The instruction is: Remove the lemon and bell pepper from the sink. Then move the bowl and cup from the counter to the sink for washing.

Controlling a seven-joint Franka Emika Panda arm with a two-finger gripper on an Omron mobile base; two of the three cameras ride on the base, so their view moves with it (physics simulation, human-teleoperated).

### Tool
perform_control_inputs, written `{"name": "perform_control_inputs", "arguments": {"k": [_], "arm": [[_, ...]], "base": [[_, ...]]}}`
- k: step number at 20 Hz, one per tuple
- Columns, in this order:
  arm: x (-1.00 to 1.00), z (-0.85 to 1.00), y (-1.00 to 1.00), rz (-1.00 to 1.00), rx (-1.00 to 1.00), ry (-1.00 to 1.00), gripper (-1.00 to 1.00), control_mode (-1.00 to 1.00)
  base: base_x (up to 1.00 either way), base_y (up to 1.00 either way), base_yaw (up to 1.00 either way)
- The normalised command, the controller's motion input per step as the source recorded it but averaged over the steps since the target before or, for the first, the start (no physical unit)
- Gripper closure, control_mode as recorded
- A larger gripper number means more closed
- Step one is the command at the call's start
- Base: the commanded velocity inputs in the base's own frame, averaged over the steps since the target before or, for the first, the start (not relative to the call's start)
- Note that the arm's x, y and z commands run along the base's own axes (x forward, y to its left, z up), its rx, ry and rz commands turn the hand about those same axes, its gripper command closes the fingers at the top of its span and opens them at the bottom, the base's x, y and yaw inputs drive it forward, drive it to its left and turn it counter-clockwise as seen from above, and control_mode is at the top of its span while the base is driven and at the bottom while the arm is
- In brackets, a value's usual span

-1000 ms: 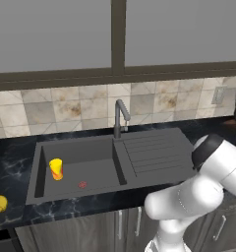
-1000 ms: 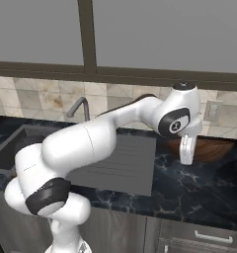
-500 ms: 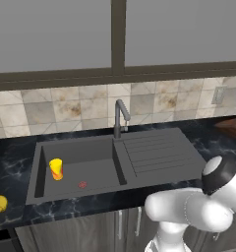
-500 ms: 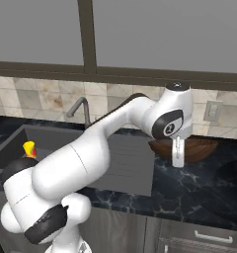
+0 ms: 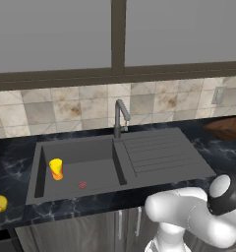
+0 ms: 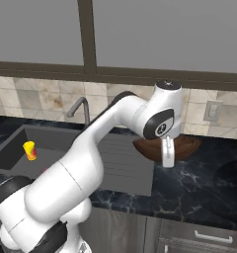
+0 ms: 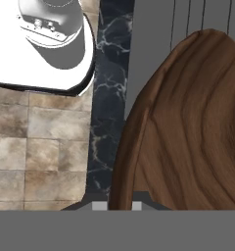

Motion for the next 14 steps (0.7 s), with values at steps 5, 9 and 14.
{"name": "perform_control_inputs", "arguments": {"k": [5,9,14], "arm": [[-0.13,0.08,0.4,0.11,0.04,0.0,1.0,-1.0],[-0.15,0.06,0.4,0.11,0.05,0.0,1.0,-1.0],[-0.15,0.03,0.41,0.1,0.05,0.0,1.0,-1.0]], "base": [[0.0,0.0,0.0],[0.0,0.0,0.0],[0.0,0.0,0.0]]}}
